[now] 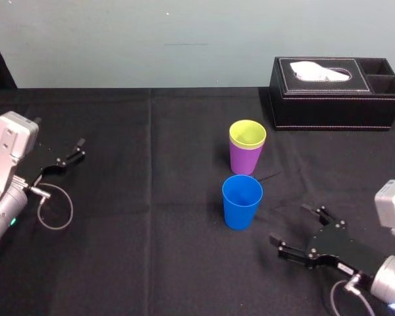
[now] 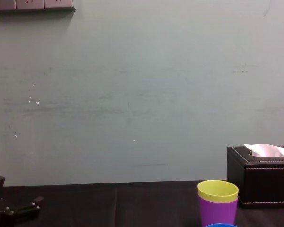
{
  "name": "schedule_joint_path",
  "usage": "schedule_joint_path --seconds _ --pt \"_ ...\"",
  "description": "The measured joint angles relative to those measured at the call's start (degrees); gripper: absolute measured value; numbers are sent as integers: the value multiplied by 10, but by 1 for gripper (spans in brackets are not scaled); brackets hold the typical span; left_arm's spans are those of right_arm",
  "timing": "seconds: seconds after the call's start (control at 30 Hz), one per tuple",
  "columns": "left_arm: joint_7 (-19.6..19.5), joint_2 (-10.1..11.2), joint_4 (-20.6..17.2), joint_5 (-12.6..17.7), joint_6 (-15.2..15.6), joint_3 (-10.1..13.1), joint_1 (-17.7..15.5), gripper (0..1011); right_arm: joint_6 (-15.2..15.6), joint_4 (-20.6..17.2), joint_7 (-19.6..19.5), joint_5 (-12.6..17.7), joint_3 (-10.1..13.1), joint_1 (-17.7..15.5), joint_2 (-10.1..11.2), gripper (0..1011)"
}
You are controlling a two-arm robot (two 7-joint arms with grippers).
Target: Stack the three plastic cups sequentially using one hand.
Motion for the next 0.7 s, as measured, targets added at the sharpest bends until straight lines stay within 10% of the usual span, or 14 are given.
schedule_joint_path --seconds 0.7 --pt "0 0 0 0 0 0 0 1011 -29 59 -20 -58 -35 41 -75 1002"
